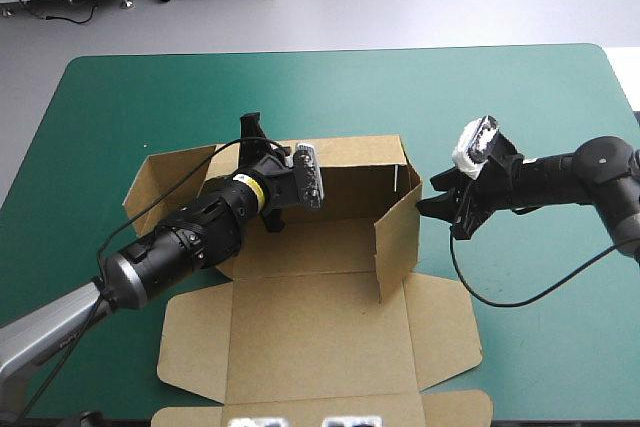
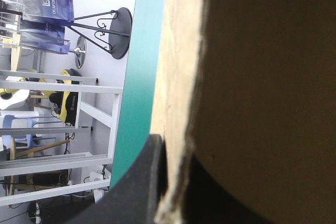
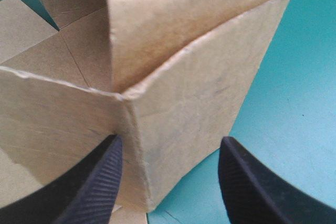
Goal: Fold the box
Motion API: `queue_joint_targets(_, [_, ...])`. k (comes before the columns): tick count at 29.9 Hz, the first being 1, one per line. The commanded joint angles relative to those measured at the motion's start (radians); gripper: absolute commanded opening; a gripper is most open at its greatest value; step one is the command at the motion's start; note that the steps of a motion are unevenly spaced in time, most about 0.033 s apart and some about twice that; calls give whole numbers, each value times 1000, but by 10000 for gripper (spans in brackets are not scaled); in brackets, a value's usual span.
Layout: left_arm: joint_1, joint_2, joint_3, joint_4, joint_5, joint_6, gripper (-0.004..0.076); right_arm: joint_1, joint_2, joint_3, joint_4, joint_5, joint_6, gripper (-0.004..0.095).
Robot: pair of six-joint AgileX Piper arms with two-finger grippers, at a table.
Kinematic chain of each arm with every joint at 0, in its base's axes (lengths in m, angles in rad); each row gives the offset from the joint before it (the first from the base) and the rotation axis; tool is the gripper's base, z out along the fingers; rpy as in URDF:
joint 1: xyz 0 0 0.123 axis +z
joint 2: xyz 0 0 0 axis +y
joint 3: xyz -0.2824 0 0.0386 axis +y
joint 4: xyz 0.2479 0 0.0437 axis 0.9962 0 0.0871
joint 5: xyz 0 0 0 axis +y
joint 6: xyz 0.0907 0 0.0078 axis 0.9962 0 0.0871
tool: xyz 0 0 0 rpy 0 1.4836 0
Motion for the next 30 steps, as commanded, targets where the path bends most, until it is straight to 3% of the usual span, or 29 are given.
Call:
queue_joint_targets(1, [-5, -28, -15, -28, 30, -19, -2, -6, -52, -22, 78, 39, -2, 578])
queue_joint_targets(8, [-5, -28, -15, -36, 28, -19, -2, 31, -60, -21, 89, 44, 1, 581])
queue_joint_targets(15, [-5, -28, -15, -56, 24, -19, -2, 127, -63, -10, 32, -30, 48, 580])
queue_joint_targets(18, [-5, -28, -15, -62, 24, -19, -2, 135, -90, 53, 50, -111, 35, 580])
queue_joint_targets(21, [-5, -28, -15, -62, 20, -19, -2, 135, -155, 144, 91, -206, 2, 575])
queue_joint_targets(26, [-5, -28, -15, -78, 7, -19, -2, 137, -265, 310, 298, -313, -190, 574])
queue_joint_targets(30, [-14, -28, -15, -84, 2, -19, -2, 137, -279, 328, 329, -338, -222, 575])
